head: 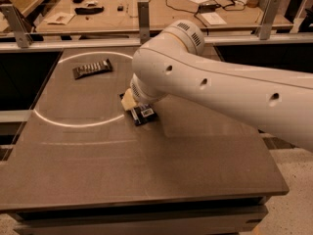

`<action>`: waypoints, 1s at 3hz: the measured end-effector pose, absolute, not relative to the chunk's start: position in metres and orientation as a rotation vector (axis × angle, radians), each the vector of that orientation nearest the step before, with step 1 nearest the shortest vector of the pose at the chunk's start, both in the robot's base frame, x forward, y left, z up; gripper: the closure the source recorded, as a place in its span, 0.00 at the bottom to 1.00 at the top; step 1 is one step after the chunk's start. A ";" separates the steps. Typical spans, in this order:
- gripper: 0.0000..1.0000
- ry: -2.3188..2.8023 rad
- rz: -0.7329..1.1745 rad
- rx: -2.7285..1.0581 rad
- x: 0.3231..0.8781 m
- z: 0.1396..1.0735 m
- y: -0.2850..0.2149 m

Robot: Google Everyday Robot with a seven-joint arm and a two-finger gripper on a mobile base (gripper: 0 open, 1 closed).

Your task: Pick rxbar blueberry

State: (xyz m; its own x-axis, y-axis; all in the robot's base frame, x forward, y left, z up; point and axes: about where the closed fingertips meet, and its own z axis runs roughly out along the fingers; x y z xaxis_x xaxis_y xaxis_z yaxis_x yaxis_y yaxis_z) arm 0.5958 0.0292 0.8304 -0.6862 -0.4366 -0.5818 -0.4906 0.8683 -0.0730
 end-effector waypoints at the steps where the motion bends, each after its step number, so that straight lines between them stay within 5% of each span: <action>1: 1.00 2.360 0.180 -0.675 0.607 0.847 0.024; 3: 1.00 2.092 0.697 -0.531 0.659 0.903 0.020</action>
Offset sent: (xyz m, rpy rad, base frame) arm 0.0361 -0.0118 0.0987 0.5222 -0.2797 0.4754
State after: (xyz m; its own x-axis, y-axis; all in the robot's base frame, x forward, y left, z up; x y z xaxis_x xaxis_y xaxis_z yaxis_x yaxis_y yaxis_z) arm 0.6588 0.0197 0.9031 -0.5519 -0.1190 -0.8254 -0.5901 0.7550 0.2858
